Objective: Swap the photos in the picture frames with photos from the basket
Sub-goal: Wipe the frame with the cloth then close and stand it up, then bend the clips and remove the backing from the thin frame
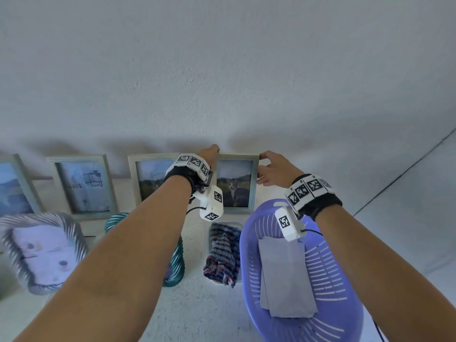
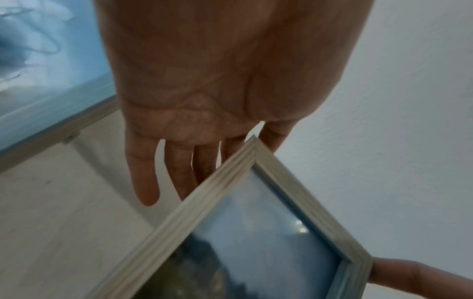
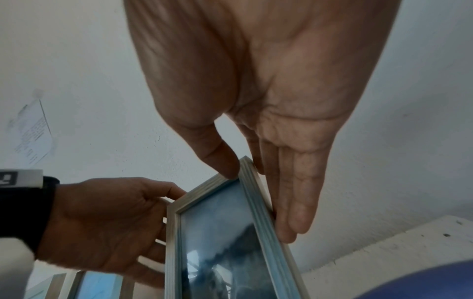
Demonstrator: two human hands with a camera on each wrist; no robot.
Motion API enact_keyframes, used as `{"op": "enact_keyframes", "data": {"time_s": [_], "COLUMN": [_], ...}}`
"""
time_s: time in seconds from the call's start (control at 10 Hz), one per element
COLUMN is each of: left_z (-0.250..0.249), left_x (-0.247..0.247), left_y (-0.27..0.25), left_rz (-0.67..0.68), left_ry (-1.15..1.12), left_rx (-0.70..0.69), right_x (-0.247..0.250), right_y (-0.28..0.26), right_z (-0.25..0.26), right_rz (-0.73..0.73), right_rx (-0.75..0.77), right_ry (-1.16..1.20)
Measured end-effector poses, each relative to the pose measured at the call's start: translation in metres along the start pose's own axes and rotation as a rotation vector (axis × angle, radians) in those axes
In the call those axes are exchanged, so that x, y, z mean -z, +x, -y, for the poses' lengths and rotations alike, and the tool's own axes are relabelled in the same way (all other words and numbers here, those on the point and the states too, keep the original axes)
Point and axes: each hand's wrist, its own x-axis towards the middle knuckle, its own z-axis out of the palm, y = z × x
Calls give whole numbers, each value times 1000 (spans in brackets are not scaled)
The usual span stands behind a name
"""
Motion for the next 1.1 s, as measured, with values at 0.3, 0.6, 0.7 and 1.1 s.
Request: {"op": "enact_keyframes", "data": {"time_s": [0.3, 0.6, 0.7, 1.1], "left_z": [-50, 18, 39, 42], "left_x": [74, 184, 188, 206], "left_y": [-21, -5, 4, -19], "left_rz": [-131, -269, -243, -358], "left_ry": [167, 722, 775, 569], "left_rx": [-318, -131, -110, -271], "right_x": [-5, -90, -118, -126], "right_y": [-25, 2, 24, 26], "right_z": [55, 128, 131, 153], "right_rz": [-481, -36, 61, -65], "right_rx": [327, 308, 145, 289], "right_ry": [-311, -104, -99, -147]}}
